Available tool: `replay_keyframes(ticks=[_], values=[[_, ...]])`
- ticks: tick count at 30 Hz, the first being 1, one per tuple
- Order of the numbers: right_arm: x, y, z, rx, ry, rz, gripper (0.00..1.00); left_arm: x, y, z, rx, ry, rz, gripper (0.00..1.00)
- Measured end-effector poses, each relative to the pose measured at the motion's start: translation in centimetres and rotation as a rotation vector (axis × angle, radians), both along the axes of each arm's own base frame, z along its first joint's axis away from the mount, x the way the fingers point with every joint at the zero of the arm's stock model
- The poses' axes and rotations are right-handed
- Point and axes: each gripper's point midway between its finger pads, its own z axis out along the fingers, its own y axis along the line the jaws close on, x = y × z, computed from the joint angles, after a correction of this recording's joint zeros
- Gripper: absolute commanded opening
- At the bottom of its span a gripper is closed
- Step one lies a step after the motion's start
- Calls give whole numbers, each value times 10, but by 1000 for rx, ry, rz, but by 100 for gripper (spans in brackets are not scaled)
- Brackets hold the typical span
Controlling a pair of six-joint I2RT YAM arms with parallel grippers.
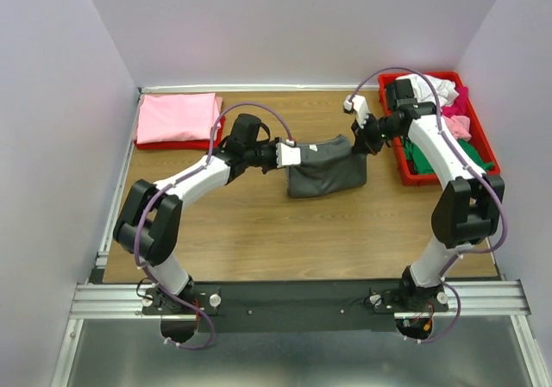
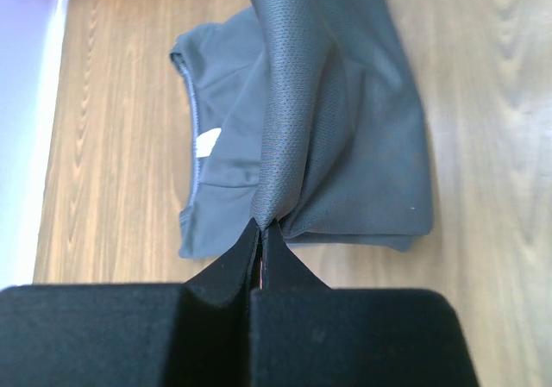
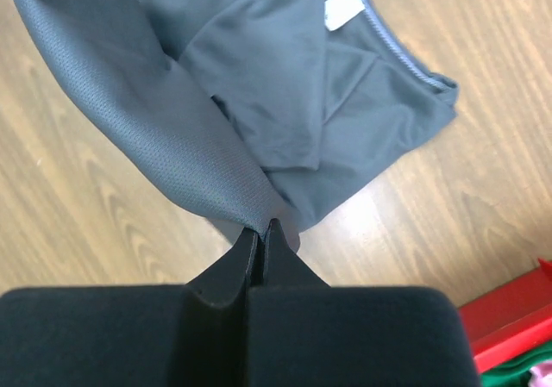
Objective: Fold and stack the t-shirts
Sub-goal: Fold the tshirt
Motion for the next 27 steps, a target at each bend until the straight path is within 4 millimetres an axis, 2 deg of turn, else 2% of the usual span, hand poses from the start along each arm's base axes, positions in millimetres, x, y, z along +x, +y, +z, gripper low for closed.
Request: replay_keyframes(ticks=[7, 12, 19, 27], values=[[38, 5, -11, 24, 17, -52, 0, 32, 9, -16, -15, 14, 61, 0], [63, 10, -25, 39, 35, -85, 0, 53, 9, -15, -32, 12, 95, 0], [82, 14, -45, 59, 63, -132, 0, 74, 12, -9, -39, -1, 157, 0], [107, 15, -60, 75, 55, -219, 0, 99, 9, -15, -30, 22, 225, 0]])
